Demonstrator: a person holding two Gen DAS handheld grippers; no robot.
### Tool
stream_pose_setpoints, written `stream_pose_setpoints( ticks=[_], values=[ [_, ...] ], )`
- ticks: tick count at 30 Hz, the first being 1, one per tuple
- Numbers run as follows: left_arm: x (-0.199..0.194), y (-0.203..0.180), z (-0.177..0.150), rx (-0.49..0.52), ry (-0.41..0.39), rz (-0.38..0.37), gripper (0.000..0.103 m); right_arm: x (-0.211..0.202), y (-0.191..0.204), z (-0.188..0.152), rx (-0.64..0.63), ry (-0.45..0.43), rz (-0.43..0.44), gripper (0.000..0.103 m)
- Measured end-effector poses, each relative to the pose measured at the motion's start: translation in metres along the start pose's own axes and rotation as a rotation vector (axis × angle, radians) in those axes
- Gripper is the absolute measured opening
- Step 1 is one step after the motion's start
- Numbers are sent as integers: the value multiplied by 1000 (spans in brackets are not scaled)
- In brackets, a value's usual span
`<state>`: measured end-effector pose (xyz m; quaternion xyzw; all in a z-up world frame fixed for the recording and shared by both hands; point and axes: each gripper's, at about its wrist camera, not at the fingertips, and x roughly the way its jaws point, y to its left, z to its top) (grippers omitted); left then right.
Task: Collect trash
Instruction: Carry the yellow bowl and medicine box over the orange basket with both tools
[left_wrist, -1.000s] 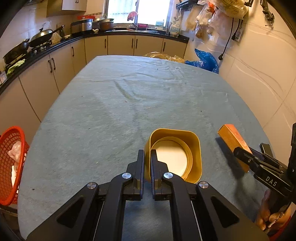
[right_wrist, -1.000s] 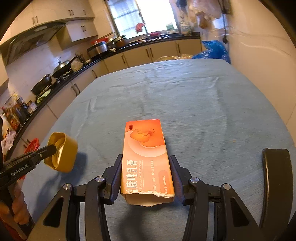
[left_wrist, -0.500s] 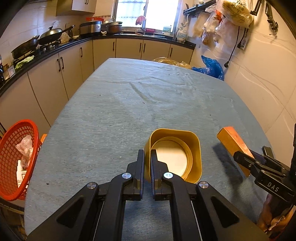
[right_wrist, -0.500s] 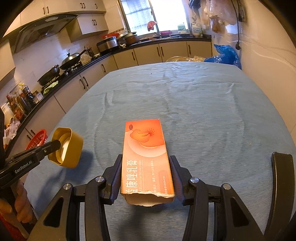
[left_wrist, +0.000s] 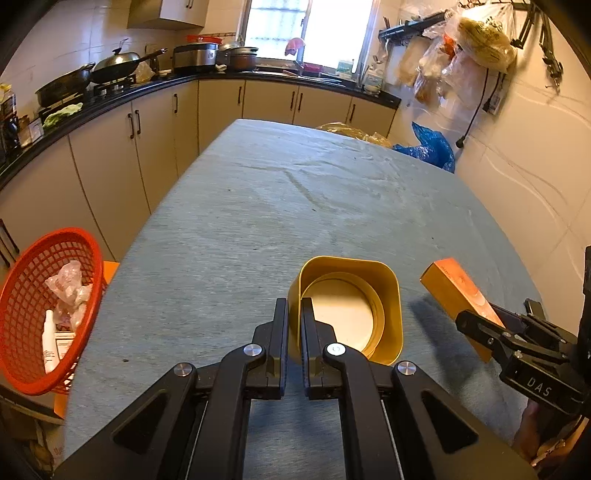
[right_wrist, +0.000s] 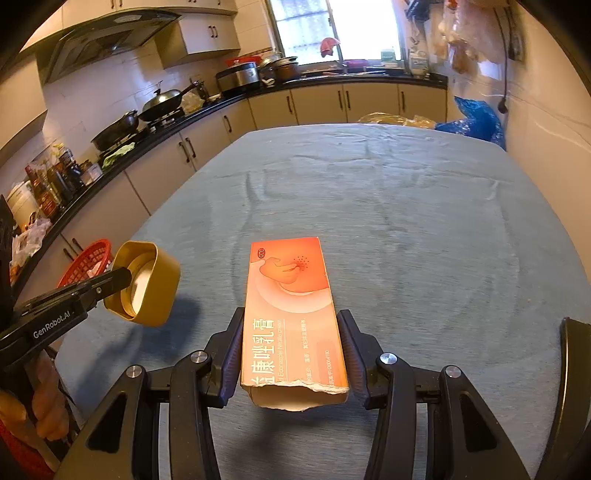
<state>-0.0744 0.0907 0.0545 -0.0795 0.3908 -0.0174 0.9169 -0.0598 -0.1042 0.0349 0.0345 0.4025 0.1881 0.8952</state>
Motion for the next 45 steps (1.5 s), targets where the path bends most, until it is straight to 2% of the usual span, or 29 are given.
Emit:
stream_pose_setpoints(
  ticks=[12, 27, 36, 45],
  values=[
    [-23, 46, -1, -79, -46, 39, 5, 18, 53, 12, -89, 38, 58, 52],
    [-70, 166, -10, -257, -117, 186, 5, 52, 164, 32, -257, 87, 195, 52],
    [-84, 226, -26, -348, -115, 284, 5, 69, 222, 35, -334, 116, 264, 52],
    [-86, 251, -33, -380, -106, 329, 5, 88, 255, 42, -339, 148, 318, 52]
  ],
)
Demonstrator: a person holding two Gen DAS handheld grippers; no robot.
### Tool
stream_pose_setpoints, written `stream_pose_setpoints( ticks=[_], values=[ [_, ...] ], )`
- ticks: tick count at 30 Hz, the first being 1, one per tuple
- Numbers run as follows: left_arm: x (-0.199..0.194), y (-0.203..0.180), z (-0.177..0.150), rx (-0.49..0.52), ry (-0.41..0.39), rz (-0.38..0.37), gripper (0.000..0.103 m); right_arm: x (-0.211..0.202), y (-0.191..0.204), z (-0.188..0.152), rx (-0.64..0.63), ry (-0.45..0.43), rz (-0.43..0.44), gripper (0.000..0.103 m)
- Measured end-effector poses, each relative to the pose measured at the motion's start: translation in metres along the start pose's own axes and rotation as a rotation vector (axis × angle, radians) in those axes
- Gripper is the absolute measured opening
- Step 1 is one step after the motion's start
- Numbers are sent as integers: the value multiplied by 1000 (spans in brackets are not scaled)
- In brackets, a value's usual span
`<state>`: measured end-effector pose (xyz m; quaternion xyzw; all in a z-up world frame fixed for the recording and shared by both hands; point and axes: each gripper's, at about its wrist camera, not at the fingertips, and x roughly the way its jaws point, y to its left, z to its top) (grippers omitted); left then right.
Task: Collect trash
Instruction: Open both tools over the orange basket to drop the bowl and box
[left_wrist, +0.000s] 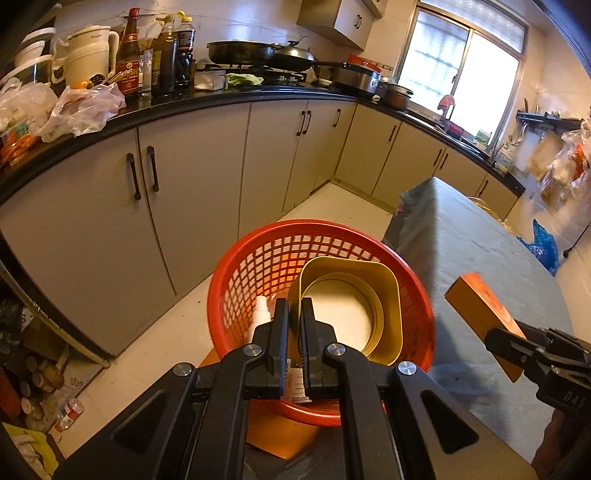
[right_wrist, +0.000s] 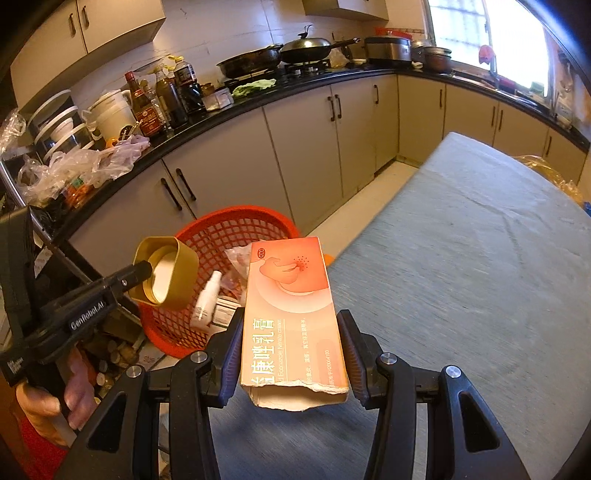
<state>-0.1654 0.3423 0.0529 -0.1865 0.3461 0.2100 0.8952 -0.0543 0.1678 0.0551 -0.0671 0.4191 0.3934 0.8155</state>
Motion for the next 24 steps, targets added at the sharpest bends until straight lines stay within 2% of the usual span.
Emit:
stream_pose_setpoints(
  ticks=[11, 24],
  values=[
    [15, 11, -1, -1, 25, 27, 5, 32, 19, 23, 2, 34, 59, 52],
    [28, 14, 4, -4, 39, 38, 6, 69, 29, 44, 25, 42, 69, 54]
  ],
)
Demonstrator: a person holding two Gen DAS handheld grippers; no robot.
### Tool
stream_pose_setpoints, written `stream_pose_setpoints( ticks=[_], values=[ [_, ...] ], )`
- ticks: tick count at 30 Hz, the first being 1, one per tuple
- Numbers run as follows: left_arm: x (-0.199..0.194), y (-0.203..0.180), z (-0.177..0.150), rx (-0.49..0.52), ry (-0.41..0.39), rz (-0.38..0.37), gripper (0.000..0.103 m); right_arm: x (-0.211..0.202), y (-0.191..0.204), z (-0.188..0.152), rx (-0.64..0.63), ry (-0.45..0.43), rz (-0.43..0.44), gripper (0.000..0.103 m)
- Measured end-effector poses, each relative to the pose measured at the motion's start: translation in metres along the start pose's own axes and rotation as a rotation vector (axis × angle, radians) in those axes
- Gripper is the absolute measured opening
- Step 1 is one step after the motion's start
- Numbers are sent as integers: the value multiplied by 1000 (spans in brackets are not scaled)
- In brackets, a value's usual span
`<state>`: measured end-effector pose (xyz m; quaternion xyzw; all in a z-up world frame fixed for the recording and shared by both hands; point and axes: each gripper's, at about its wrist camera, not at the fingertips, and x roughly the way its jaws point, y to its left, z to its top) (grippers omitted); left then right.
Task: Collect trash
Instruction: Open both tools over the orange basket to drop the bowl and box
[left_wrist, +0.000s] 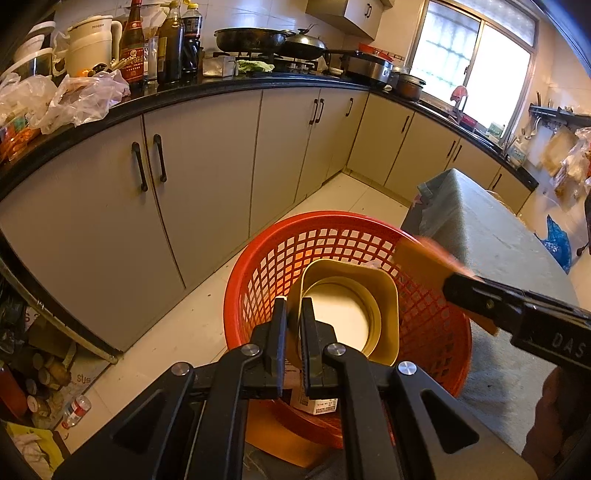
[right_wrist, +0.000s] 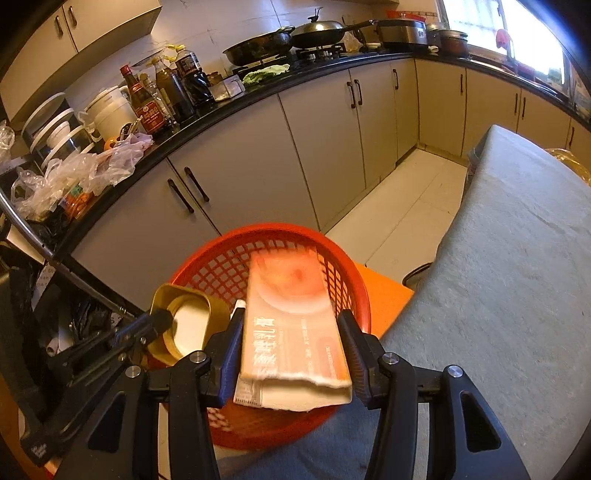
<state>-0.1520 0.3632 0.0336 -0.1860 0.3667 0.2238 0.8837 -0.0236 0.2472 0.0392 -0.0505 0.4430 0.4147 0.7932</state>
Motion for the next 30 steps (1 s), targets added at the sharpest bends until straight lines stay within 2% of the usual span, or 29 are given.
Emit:
stream_pose_setpoints(
  ticks=[2, 4, 6, 8, 11, 16, 19, 22, 25, 30],
  values=[
    [1, 0, 0, -1, -3, 0, 14, 2, 1, 2, -4, 1, 12, 54],
    [0, 0, 1, 3, -9, 1, 34, 3, 2, 2, -7, 0, 7, 55],
    [-1, 0, 0, 4, -22, 5, 43, 1, -1, 1, -1, 0, 14, 55],
    [-4, -1, -1, 13, -36, 9, 44, -1, -4, 0, 7, -3, 14, 55],
    [-8, -3, -4, 16, -51, 22, 51, -7, -7, -2, 12, -11, 9, 57],
    [-18, -5, -11, 18, -103, 78, 63, -22, -8, -9, -5, -47, -34, 73],
    [-22, -5, -12, 16, -117, 93, 66, -27, -7, -12, -17, -66, -67, 82],
    [-25, -9, -15, 26, -133, 120, 69, -31, -9, -14, -20, -73, -92, 86],
    [-29, -11, -16, 25, -147, 132, 81, -34, -8, -17, -39, -87, -136, 93],
    [-38, -8, -17, -8, -190, 157, 91, -41, -9, -21, -59, -105, -196, 95]
  ],
)
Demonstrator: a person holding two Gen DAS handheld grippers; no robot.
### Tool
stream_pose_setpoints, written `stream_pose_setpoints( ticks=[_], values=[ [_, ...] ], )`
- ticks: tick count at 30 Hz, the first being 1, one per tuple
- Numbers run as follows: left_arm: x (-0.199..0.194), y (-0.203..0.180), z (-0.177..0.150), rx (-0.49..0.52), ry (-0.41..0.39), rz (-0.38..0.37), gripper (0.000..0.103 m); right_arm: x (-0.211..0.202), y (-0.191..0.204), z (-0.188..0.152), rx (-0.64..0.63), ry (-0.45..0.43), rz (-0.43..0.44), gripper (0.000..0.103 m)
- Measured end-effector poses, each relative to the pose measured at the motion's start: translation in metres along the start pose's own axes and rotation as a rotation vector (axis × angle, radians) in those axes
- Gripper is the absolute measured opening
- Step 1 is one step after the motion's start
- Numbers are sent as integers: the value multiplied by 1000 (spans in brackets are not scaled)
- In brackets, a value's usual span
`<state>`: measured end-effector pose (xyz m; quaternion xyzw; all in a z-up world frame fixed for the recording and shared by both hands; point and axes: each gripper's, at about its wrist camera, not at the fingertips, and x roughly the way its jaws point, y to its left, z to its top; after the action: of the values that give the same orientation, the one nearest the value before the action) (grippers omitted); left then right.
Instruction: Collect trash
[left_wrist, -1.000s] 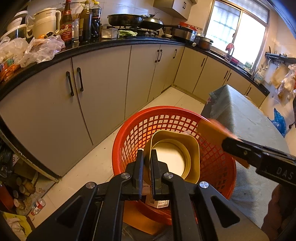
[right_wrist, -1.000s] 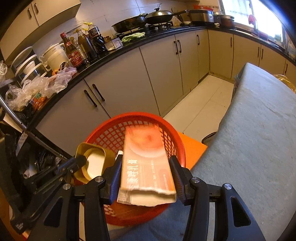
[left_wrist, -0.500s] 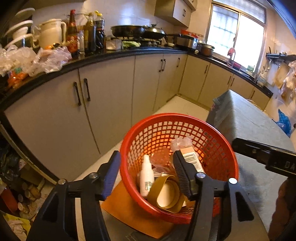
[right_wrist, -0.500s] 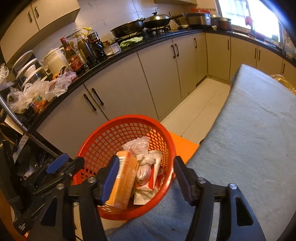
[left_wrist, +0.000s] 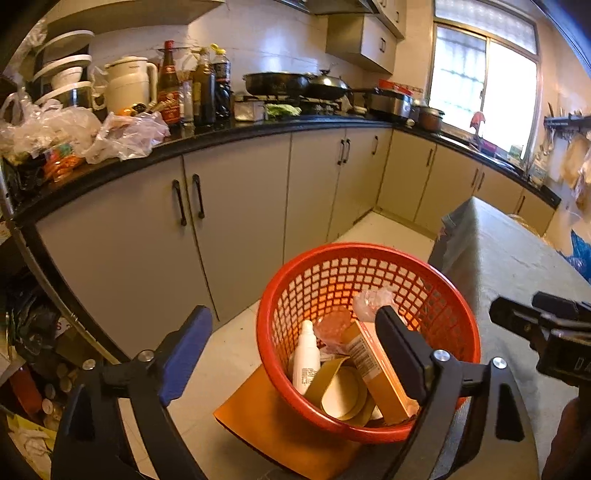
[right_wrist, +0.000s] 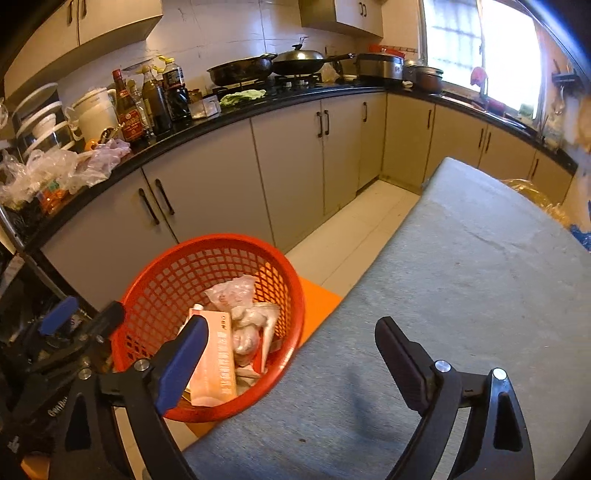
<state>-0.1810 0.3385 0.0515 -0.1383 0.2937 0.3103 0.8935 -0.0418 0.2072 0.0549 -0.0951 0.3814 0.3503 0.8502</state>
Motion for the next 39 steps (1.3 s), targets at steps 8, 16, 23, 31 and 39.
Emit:
stream_pose_setpoints(
  ticks=[8, 16, 23, 31, 39],
  values=[
    [-11, 5, -2, -27, -27, 103, 94, -10, -9, -7, 4, -10, -38, 96],
    [-45, -6, -19, 2, -101, 214, 100, -44, -18, -27, -6, -60, -81, 97],
    [-86, -32, -47, 83, -194, 211, 103, -104, -39, -71, 4, -180, -178, 101],
    [-115, -57, -67, 110, -248, 213, 103, -158, -62, -126, 62, -266, -254, 102],
    [-128, -81, -77, 136, -264, 145, 103, -177, -74, -145, 95, -297, -290, 102]
  ],
)
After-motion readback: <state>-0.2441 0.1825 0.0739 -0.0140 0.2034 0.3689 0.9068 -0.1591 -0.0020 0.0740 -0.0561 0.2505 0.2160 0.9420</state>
